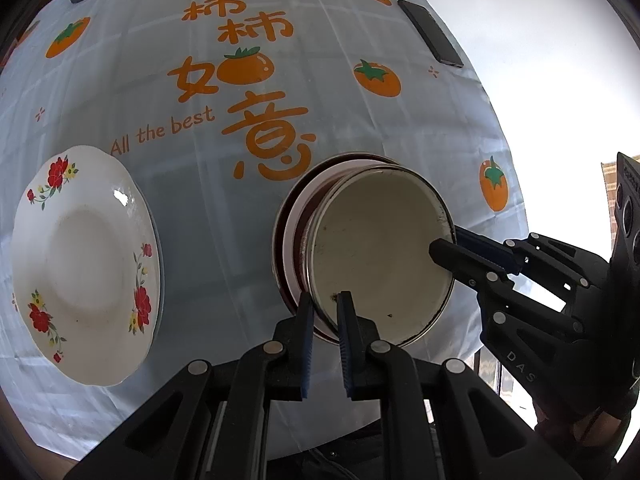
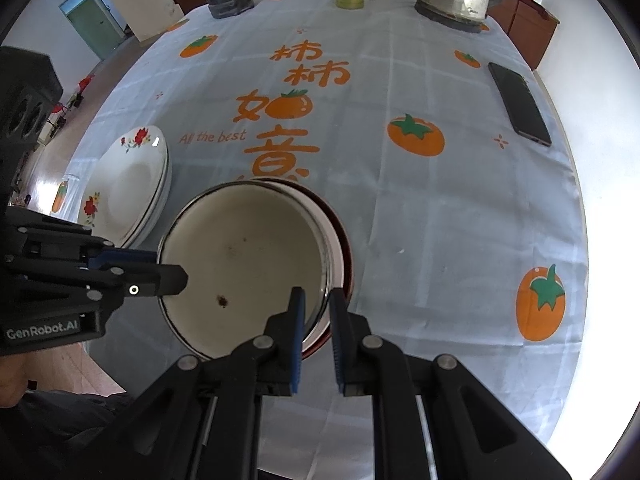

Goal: Organize plates and bowls
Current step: 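Lower the cream basin with both grippers into the pink bowl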

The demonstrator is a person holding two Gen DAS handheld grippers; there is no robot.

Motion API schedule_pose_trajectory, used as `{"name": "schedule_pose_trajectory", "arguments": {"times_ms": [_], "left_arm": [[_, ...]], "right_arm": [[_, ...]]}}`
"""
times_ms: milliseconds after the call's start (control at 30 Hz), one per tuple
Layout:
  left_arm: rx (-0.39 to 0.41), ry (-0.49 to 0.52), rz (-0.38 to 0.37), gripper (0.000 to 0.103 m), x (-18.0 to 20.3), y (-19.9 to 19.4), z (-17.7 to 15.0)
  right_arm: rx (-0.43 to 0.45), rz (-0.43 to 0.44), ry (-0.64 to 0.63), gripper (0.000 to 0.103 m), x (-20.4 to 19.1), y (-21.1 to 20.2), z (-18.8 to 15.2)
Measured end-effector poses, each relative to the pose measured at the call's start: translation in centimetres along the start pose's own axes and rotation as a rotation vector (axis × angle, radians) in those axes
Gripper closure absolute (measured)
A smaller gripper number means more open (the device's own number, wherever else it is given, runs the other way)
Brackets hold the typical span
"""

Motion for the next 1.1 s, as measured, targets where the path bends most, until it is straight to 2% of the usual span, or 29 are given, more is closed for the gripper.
{"name": "schedule_pose_trajectory", "arguments": {"times_ms": [300,433,1100], "left_arm": [[0.006,0.006,0.005,0.090,-0.09,-0.05,0.07],[0.025,0.026,0.051,0.090,0.20,-0.07,-0.06],[0.047,0.031,0.063,0.090,0.16,-0.24,0.22]], "right_arm": [[0.005,0.003,0.004,0.089,-0.07,-0.08,-0.05],[0.006,0.006,0.007,0.089,-0.04,-0.12,-0.08],[0.008,-0.009,0.003,0.089,-0.01,-0.09,-0.08]]}}
Point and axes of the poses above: each gripper's, at about its wrist camera, not at the fingertips, and y roughly the way its jaws point, x to its right, z to its top, the point moved 6 cm from there along y, roughly the way its jaws point, and after that the axes turned 14 degrees about -x, right-handed, at the moved point
